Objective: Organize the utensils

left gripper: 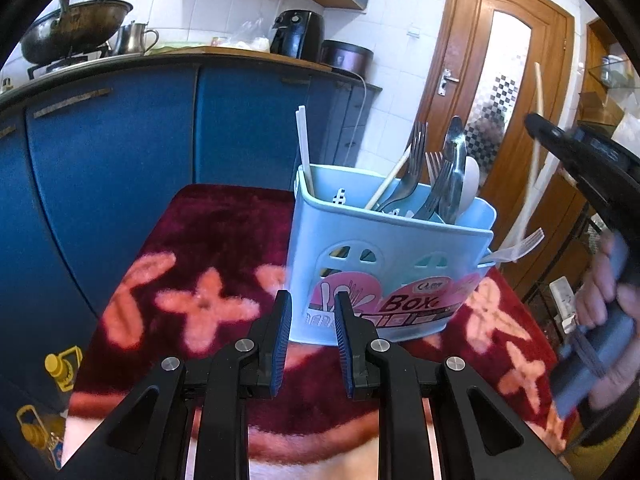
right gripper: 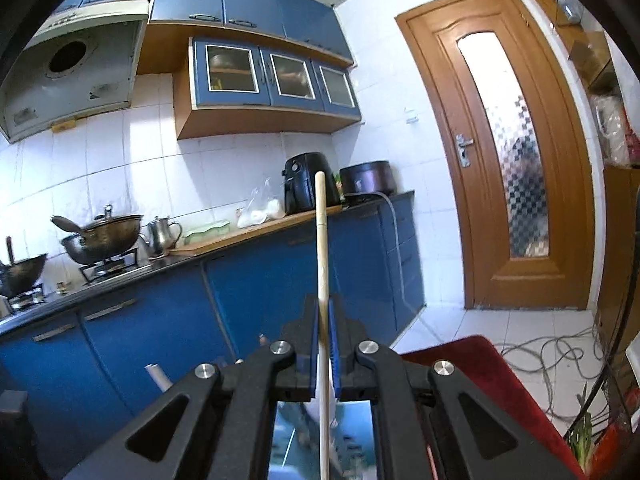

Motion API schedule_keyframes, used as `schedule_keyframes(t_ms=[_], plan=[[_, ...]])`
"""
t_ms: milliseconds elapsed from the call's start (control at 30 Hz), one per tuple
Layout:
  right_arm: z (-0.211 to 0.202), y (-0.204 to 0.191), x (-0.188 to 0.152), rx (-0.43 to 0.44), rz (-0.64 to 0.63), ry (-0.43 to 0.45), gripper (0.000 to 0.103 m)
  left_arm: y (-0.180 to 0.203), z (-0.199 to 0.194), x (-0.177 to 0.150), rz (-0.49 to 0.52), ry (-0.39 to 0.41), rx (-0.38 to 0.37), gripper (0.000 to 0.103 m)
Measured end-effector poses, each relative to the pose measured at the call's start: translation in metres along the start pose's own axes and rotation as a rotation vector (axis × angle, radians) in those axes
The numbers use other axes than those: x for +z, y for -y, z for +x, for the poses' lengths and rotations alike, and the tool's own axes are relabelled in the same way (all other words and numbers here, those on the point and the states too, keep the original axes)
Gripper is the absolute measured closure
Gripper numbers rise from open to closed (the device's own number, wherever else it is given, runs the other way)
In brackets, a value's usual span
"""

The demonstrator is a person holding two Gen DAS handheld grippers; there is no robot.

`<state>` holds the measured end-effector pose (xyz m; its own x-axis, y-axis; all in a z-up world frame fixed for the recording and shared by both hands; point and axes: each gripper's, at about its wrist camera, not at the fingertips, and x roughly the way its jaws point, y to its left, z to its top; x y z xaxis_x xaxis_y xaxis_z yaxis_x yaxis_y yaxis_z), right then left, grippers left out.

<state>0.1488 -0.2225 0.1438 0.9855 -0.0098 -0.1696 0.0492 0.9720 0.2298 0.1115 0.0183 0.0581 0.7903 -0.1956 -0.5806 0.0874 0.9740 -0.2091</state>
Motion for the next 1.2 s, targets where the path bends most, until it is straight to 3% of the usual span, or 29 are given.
schedule_keyframes(t_ms=[100, 233, 300, 367, 733, 867, 1200], plan=[[0.014, -0.004, -0.008, -0.028, -0.032, -0.003, 0.097, 0.0, 0.001, -0.001, 0.001, -0.003, 0.0, 0.081], [0.024, -0.004, -0.02, -0.024, -0.044, -0.068, 0.095, 0.001, 0.001, -0.002, 0.0, -0.004, -0.002, 0.081], [0.021, -0.001, -0.024, -0.009, -0.024, -0.09, 0.085, 0.001, 0.001, -0.002, 0.0, -0.003, -0.005, 0.081], [0.014, 0.005, -0.024, 0.017, 0.009, -0.097, 0.066, 0.001, 0.001, -0.003, 0.001, -0.003, -0.005, 0.081], [-0.039, 0.004, -0.043, 0.06, 0.001, -0.201, 0.059, 0.005, -0.008, -0.008, 0.01, -0.001, -0.006, 0.081], [-0.052, 0.003, -0.062, 0.069, -0.017, -0.264, 0.053, 0.009, -0.012, -0.011, 0.019, 0.007, 0.002, 0.058], [-0.075, -0.002, -0.094, 0.062, -0.043, -0.332, 0.035, 0.017, -0.015, -0.021, 0.046, 0.016, 0.035, 0.056]])
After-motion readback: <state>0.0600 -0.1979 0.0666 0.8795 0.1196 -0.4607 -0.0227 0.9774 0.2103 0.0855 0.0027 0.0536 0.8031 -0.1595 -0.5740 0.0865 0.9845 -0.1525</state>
